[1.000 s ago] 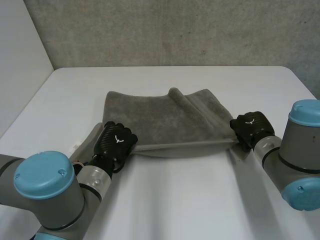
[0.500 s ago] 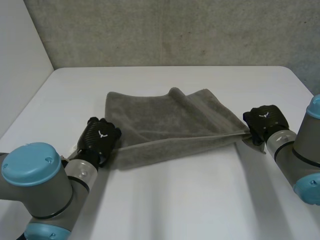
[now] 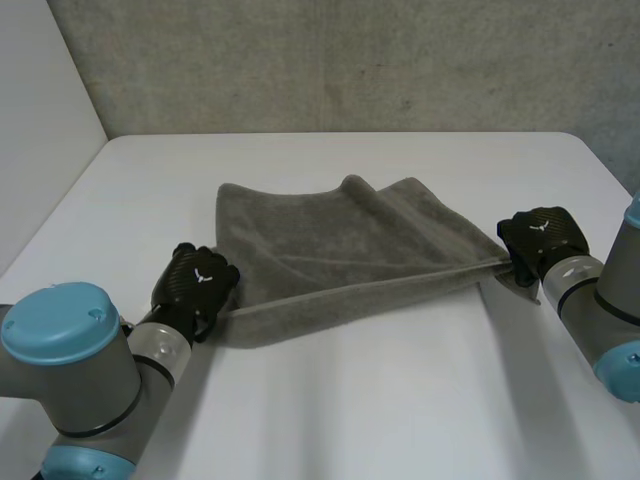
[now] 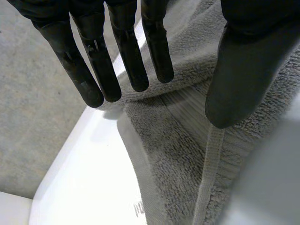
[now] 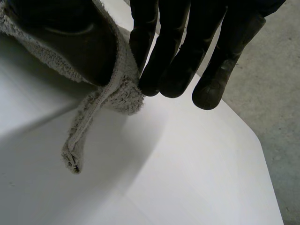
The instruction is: Fold the towel.
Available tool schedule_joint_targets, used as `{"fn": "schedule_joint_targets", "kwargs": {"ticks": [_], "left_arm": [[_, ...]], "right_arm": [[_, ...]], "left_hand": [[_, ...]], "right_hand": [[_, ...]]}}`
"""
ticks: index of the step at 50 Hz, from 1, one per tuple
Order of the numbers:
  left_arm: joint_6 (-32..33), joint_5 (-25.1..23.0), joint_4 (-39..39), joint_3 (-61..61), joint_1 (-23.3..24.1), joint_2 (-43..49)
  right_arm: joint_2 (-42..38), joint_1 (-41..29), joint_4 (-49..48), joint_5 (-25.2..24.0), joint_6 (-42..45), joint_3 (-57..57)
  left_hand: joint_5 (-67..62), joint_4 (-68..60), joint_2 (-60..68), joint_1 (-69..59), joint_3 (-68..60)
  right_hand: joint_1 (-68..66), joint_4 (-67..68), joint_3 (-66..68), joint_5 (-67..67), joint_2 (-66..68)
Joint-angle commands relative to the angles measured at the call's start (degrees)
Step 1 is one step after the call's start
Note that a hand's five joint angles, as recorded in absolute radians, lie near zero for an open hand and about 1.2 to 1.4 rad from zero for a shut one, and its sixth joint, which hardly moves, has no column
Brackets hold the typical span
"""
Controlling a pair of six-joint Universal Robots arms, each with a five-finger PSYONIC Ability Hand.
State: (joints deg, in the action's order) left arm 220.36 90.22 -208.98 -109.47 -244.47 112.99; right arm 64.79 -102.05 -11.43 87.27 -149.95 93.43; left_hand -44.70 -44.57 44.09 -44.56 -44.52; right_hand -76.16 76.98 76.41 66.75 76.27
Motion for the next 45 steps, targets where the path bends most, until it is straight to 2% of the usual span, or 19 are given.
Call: {"fn": "schedule_joint_targets", "kwargs": {"ticks": [1, 17, 24, 33, 35, 37, 43, 45], "left_arm": [[-0.3, -0.1, 4.1, 0.8, -1.0, 0.0], [-0.5, -0.1, 5.6, 1.3, -1.5, 0.5], [-0.5, -2.9, 6.9, 1.5, -2.1, 1.5], [-0.5, -3.3, 6.8, 2.7, -2.2, 4.3], [-0.5, -3.2, 6.8, 2.8, -2.2, 4.8], [-0.5, -3.3, 7.0, 3.6, -2.2, 5.0], [-0.6, -2.7, 6.9, 5.0, -1.9, 1.5], [-0.7, -2.6, 6.9, 5.1, -2.0, -1.6]], "right_arm": [[-0.2, -0.3, 0.0, 0.0, 0.0, 0.1], [-0.9, -0.3, 0.0, -0.1, 0.1, 0.1], [-1.3, -0.3, -0.1, -0.1, 0.3, 0.2], [-1.4, -0.3, 0.0, 0.0, 0.3, 0.2], [-1.4, -0.3, 0.0, 0.0, 0.2, 0.2], [-1.4, -0.3, 0.0, 0.0, 0.2, 0.1], [0.6, 0.5, 0.4, -0.2, 0.1, -0.6], [5.5, 0.5, 1.4, 0.2, 0.1, -1.2]], "left_hand": [[15.6, 5.4, -4.9, 5.4, 5.4], [15.7, 5.6, -5.1, 5.6, 5.5], [16.1, 5.9, -5.5, 5.9, 5.9], [14.2, 4.1, -3.6, 4.1, 4.0], [9.7, -0.5, 0.9, -0.5, -0.5], [-25.1, -35.2, 35.7, -35.3, -35.3], [-25.3, -35.4, 35.9, -35.4, -35.5], [-25.3, -35.4, 35.9, -35.4, -35.5]], "right_hand": [[-3.8, 3.0, 3.6, 3.2, 3.7], [-3.8, 3.0, 3.6, 3.2, 3.7], [-3.8, 3.0, 3.6, 3.2, 3.7], [-3.8, 3.0, 3.6, 3.2, 3.7], [-3.8, 3.0, 3.6, 3.2, 3.7], [-3.8, 3.0, 3.6, 3.2, 3.7], [-3.8, 3.0, 3.6, 3.2, 3.7], [-3.8, 3.0, 3.6, 3.2, 3.7]]}}
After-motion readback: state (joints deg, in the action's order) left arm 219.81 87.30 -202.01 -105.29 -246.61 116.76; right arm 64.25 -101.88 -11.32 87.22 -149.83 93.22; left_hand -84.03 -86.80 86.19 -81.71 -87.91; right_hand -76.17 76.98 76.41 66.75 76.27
